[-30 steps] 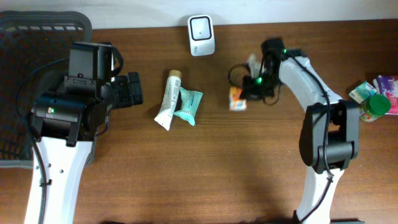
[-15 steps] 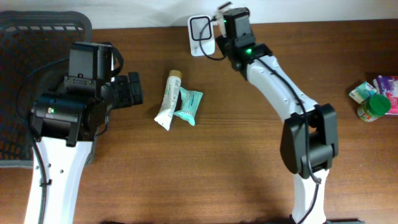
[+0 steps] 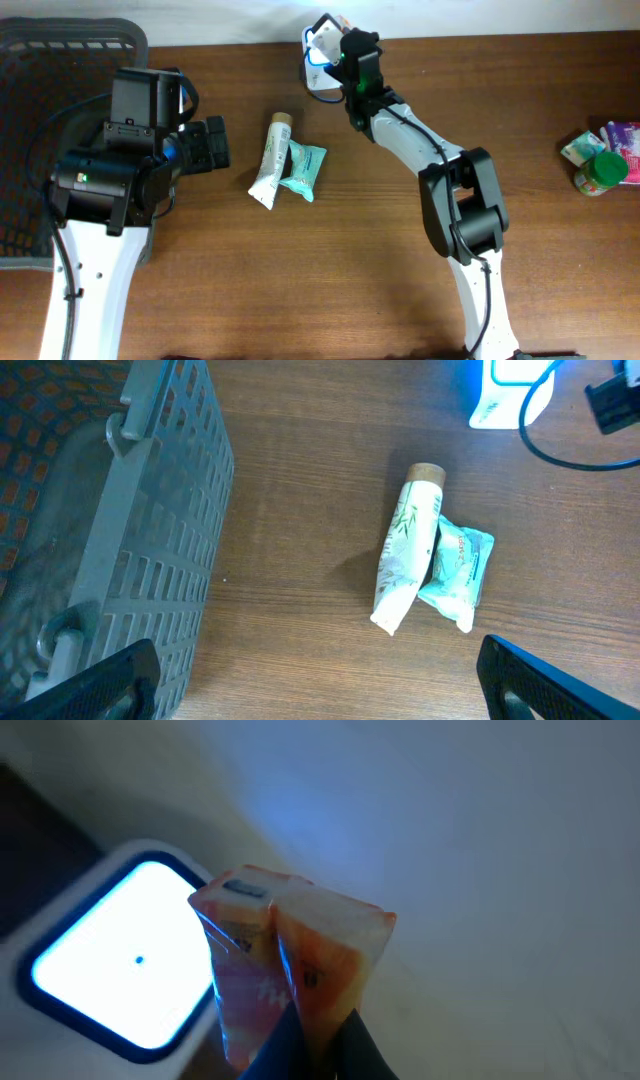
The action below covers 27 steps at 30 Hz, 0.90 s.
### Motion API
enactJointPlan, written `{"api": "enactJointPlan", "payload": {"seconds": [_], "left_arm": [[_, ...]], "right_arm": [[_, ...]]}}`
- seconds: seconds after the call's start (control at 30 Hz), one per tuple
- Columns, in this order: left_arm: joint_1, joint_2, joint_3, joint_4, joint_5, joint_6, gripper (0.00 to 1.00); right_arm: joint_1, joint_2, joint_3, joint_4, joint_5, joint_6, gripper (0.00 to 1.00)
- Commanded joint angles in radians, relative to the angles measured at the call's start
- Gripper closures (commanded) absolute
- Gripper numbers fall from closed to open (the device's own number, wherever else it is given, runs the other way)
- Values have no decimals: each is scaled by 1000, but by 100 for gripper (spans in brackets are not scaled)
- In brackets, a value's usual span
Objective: Scan the item barcode
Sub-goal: 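Raise the orange packet up to the scanner, then carry the orange packet to the far right and release it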
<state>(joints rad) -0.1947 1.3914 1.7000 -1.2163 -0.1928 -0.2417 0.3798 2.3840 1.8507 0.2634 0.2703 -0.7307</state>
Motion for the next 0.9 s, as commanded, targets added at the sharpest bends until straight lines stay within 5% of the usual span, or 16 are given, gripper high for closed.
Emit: {"api": "enactJointPlan", "payload": {"seconds": [0.0, 0.37, 0.63, 0.87], "left_arm": [[3, 0, 0, -1, -13, 15, 1], [3, 0, 0, -1, -14, 15, 1], [3, 0, 0, -1, -14, 15, 1], [3, 0, 0, -1, -13, 15, 1]], "right_arm": [[31, 2, 3, 11, -34, 18, 96], [-30, -81, 3, -60, 197, 542, 96], [-248, -224, 3, -570, 266, 887, 96], [-491, -192, 2, -908, 229, 1024, 96]]}}
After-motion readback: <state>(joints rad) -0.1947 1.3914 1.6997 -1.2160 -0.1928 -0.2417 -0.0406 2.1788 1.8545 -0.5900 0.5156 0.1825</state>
